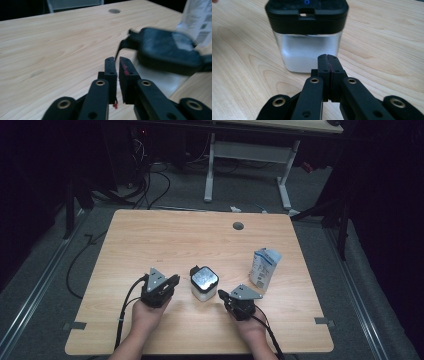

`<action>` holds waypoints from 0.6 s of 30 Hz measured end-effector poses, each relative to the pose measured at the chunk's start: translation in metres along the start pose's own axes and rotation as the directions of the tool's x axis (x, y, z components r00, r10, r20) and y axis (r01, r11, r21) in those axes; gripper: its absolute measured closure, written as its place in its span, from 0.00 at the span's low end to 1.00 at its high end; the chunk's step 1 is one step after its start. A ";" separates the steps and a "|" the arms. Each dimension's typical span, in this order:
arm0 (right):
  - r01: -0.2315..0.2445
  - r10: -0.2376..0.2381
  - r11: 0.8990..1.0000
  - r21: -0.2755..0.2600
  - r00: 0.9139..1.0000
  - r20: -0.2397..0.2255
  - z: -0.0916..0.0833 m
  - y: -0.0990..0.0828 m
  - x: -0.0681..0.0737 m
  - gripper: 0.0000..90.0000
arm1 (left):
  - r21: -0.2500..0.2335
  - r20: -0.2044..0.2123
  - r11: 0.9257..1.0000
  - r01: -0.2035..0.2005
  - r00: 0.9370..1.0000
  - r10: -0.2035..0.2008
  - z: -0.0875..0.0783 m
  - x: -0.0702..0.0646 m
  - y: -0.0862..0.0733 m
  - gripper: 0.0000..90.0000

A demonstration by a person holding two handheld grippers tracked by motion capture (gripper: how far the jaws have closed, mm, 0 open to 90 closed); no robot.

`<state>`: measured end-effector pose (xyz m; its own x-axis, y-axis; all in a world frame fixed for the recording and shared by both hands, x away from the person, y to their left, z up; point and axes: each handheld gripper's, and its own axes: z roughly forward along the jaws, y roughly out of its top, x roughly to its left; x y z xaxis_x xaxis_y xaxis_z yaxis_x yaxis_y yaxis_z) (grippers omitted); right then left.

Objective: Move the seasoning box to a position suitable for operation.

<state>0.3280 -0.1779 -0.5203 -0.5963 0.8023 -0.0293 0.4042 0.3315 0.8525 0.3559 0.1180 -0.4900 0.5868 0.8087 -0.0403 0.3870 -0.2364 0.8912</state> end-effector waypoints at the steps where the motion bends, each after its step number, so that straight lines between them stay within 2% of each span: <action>1: 0.000 0.000 1.000 0.004 1.000 0.006 0.000 0.000 -0.001 1.00 | 0.002 -0.016 1.000 -0.009 1.000 0.009 -0.004 0.004 -0.003 0.88; 5: 0.004 -0.004 1.000 0.006 1.000 0.026 -0.001 -0.002 -0.005 1.00 | 0.004 -0.088 0.999 -0.041 0.995 0.041 -0.022 0.018 -0.019 0.73; 6: 0.001 -0.001 1.000 0.007 0.999 0.032 -0.002 -0.001 -0.006 1.00 | 0.006 -0.096 0.999 -0.041 0.995 0.041 -0.026 0.021 -0.024 0.69; 10: -0.016 0.015 1.000 0.013 0.998 0.054 -0.003 0.001 -0.014 1.00 | -0.009 -0.121 0.999 -0.042 0.992 0.040 -0.040 0.030 -0.039 0.65; 12: -0.014 0.013 1.000 0.020 0.998 0.058 -0.001 0.002 -0.017 1.00 | -0.029 -0.122 0.999 -0.027 0.992 0.023 -0.046 0.034 -0.044 0.63; 14: -0.014 0.012 1.000 0.023 0.997 0.071 0.000 0.003 -0.018 1.00 | -0.046 -0.103 0.999 0.020 0.994 -0.025 -0.049 0.040 -0.047 0.63; 15: -0.022 0.020 0.999 0.024 0.997 0.072 0.001 0.003 -0.020 1.00 | -0.044 -0.096 0.999 0.031 0.995 -0.035 -0.050 0.042 -0.048 0.63; 18: -0.044 0.041 0.998 0.037 0.997 0.069 0.005 0.002 -0.023 1.00 | -0.043 -0.105 0.999 0.021 0.994 -0.025 -0.051 0.043 -0.049 0.63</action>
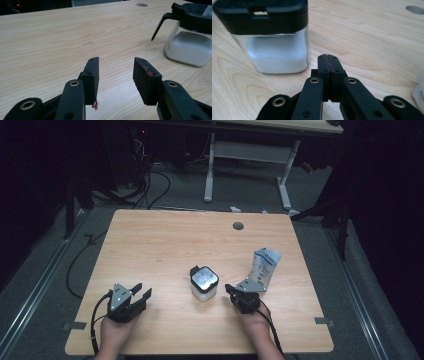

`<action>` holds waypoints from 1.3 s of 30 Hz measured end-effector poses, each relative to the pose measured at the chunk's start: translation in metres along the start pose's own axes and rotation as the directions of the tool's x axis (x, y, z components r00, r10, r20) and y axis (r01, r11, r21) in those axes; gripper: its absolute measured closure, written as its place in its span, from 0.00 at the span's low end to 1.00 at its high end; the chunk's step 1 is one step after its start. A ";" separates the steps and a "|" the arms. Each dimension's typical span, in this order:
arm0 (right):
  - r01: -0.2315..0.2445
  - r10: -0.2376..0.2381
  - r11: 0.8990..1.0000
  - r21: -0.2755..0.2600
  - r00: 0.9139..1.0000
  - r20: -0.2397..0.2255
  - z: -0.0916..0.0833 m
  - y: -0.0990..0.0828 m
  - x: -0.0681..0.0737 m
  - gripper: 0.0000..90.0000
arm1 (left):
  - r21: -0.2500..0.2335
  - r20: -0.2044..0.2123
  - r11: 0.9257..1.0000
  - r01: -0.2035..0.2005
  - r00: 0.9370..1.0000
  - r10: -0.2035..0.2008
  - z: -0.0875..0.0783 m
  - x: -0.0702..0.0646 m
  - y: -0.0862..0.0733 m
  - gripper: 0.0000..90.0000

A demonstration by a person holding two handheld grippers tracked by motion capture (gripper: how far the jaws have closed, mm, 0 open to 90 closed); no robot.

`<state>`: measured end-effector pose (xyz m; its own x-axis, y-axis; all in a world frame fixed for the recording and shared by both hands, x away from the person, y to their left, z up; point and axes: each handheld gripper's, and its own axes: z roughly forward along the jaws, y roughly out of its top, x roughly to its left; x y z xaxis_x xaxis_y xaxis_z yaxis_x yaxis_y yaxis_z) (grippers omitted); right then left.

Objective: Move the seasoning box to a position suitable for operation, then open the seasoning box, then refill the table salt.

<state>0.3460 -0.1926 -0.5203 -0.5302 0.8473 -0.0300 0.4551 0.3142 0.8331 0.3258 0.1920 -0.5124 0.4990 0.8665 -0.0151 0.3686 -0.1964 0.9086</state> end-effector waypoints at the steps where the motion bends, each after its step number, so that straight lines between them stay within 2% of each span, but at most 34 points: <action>1: 0.004 -0.004 1.000 0.005 1.000 0.000 0.002 0.000 0.000 1.00 | -0.002 0.000 1.000 0.004 1.000 -0.004 0.000 0.001 0.000 0.63; 5: 0.018 -0.018 1.000 0.004 1.000 0.014 0.008 0.000 0.001 1.00 | -0.011 -0.016 1.000 -0.002 1.000 0.002 0.001 0.002 0.001 0.61; 9: 0.017 -0.016 1.000 -0.009 1.000 0.007 0.015 0.004 0.001 1.00 | -0.001 -0.021 1.000 0.028 0.999 -0.028 0.004 0.006 0.000 0.61; 14: 0.035 -0.035 0.999 -0.038 0.999 0.003 0.020 0.014 0.004 1.00 | -0.001 -0.031 0.999 0.038 0.999 -0.038 0.004 0.009 0.000 0.61; 18: 0.033 -0.034 0.999 -0.044 0.999 -0.024 0.022 0.015 0.005 1.00 | -0.002 -0.038 0.999 0.039 0.999 -0.039 0.004 0.009 0.000 0.61; 30: 0.069 -0.072 0.996 -0.065 0.996 -0.050 0.006 0.009 0.024 1.00 | -0.006 -0.039 0.998 0.057 0.998 -0.057 0.004 0.013 0.000 0.61; 39: 0.059 -0.065 0.995 -0.079 0.995 -0.080 -0.002 0.005 0.037 1.00 | -0.006 -0.040 0.998 0.062 0.997 -0.063 0.004 0.013 -0.001 0.61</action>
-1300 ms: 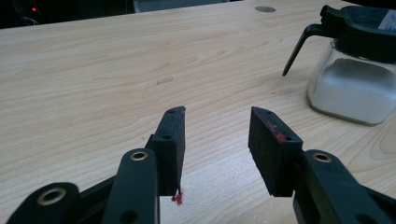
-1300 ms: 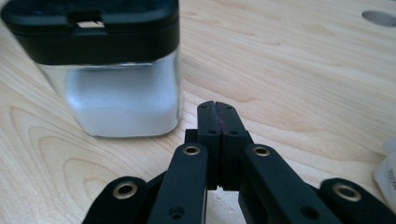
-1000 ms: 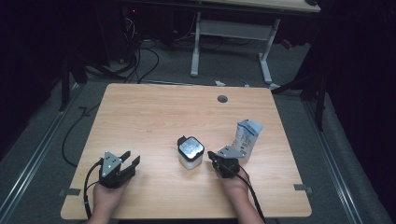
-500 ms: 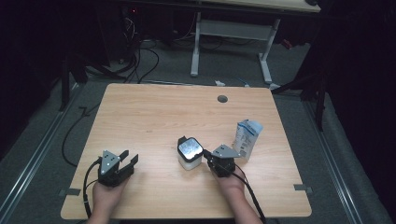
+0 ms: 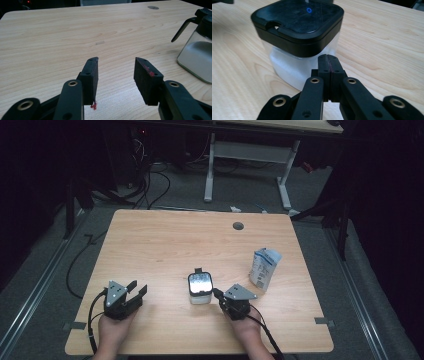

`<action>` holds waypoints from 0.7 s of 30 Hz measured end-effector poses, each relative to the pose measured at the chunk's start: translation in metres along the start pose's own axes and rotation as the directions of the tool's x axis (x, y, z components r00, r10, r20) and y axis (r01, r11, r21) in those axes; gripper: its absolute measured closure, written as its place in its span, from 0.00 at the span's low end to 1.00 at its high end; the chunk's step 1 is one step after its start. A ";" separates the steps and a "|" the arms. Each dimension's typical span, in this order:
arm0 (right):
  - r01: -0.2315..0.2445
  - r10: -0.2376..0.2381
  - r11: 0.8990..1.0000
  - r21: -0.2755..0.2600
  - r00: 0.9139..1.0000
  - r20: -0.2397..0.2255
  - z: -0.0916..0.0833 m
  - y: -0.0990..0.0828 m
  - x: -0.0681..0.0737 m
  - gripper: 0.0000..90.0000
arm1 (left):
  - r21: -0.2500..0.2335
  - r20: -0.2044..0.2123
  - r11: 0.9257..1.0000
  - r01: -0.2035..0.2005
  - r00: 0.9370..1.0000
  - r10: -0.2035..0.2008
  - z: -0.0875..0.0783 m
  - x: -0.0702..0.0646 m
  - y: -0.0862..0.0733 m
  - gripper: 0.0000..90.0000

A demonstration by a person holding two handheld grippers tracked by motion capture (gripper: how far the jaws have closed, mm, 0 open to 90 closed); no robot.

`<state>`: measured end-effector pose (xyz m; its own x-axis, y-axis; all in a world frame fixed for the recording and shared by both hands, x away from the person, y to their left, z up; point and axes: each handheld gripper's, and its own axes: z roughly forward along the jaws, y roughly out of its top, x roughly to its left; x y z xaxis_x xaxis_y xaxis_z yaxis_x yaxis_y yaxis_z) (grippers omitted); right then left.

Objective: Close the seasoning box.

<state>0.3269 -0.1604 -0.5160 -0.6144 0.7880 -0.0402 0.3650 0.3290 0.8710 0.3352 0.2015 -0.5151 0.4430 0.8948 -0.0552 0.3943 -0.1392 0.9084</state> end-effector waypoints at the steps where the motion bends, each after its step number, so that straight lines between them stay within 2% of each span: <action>1: 0.004 -0.004 1.000 -0.003 1.000 -0.002 -0.001 0.000 0.002 1.00 | 0.003 0.001 1.000 0.002 1.000 -0.002 0.000 0.000 0.000 0.61; 9: 0.010 -0.010 1.000 -0.016 1.000 -0.009 -0.003 0.000 0.008 1.00 | 0.004 -0.003 1.000 0.004 1.000 -0.004 0.000 0.000 0.000 0.61; 12: 0.019 -0.019 1.000 -0.010 1.000 0.003 -0.004 -0.001 0.007 1.00 | 0.002 -0.005 1.000 0.001 1.000 -0.001 0.000 0.000 0.000 0.61; 16: 0.010 -0.009 1.000 -0.009 0.999 0.031 -0.011 -0.004 -0.001 0.98 | 0.004 -0.007 1.000 0.001 1.000 -0.001 0.000 0.002 0.000 0.61; 21: -0.010 0.009 1.000 0.004 0.997 0.082 -0.025 -0.015 -0.019 0.95 | 0.006 -0.016 1.000 0.003 1.000 -0.003 -0.003 0.006 -0.001 0.61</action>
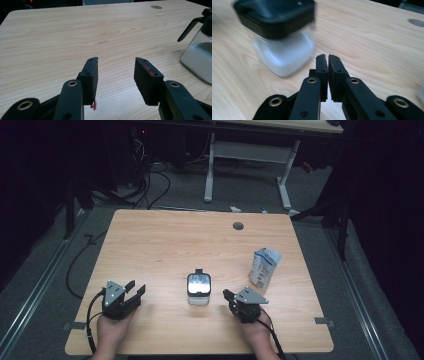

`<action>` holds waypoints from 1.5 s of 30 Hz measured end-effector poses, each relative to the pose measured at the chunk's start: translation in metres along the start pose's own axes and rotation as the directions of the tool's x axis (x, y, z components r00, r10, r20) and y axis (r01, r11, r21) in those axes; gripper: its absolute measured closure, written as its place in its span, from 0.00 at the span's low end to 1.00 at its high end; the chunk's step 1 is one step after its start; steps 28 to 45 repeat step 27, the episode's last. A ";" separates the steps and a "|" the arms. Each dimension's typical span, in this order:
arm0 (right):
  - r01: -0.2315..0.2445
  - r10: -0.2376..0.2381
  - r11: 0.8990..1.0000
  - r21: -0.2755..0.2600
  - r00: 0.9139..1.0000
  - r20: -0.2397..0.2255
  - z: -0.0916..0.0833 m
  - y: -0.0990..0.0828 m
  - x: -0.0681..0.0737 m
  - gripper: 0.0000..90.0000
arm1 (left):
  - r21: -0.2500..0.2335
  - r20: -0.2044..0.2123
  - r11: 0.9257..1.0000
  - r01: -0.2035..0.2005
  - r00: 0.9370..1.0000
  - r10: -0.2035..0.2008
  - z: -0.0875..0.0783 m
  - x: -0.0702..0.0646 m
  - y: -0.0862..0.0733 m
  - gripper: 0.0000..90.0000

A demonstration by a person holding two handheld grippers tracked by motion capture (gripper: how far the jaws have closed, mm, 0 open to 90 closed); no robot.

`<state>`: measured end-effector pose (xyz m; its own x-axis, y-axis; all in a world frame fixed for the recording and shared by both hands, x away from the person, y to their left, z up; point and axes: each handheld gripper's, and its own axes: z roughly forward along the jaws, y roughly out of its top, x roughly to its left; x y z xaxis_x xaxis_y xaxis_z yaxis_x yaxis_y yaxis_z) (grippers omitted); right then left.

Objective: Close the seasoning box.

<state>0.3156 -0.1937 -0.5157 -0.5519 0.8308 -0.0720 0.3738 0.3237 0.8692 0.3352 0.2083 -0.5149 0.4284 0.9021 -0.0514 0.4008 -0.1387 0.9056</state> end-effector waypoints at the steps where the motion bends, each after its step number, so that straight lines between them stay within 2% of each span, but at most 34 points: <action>1: -0.007 0.007 1.000 0.003 1.000 0.009 -0.003 -0.003 -0.005 0.94 | 0.001 -0.004 1.000 0.000 1.000 0.000 -0.001 0.002 0.000 0.61; 6: -0.041 0.040 0.999 0.013 0.996 0.076 -0.021 -0.018 -0.030 0.87 | 0.021 -0.029 1.000 -0.020 0.999 0.021 -0.006 0.014 -0.003 0.59; 8: -0.069 0.068 0.998 0.005 0.993 0.101 -0.030 -0.024 -0.041 0.84 | 0.031 -0.038 0.999 -0.013 0.999 0.014 -0.009 0.021 -0.006 0.59; 11: -0.105 0.105 0.994 -0.010 0.984 0.146 -0.046 -0.032 -0.056 0.78 | 0.052 -0.053 0.999 -0.012 0.998 0.015 -0.016 0.030 -0.012 0.58; 14: -0.127 0.128 0.992 -0.016 0.973 0.193 -0.060 -0.043 -0.066 0.74 | 0.077 -0.097 0.996 -0.034 0.994 0.042 -0.022 0.035 -0.015 0.56; 17: -0.168 0.171 0.985 -0.030 0.965 0.200 -0.066 -0.047 -0.072 0.73 | 0.070 -0.078 0.997 -0.013 0.997 0.019 -0.024 0.034 -0.017 0.56; 19: -0.164 0.169 0.986 -0.041 0.964 0.203 -0.066 -0.044 -0.072 0.73 | 0.082 -0.072 0.996 -0.027 0.997 0.033 -0.024 0.030 -0.017 0.56; 23: -0.124 0.128 0.992 -0.033 0.975 0.180 -0.063 -0.041 -0.063 0.73 | 0.083 -0.060 0.995 -0.057 0.996 0.062 -0.026 0.023 -0.015 0.54; 26: -0.102 0.107 0.994 -0.035 0.979 0.173 -0.063 -0.039 -0.057 0.72 | 0.086 -0.050 0.995 -0.051 0.997 0.055 -0.026 0.019 -0.015 0.53; 45: -0.105 0.110 0.994 -0.036 0.979 0.171 -0.063 -0.038 -0.056 0.72 | 0.089 -0.049 0.995 -0.051 0.997 0.056 -0.025 0.018 -0.015 0.53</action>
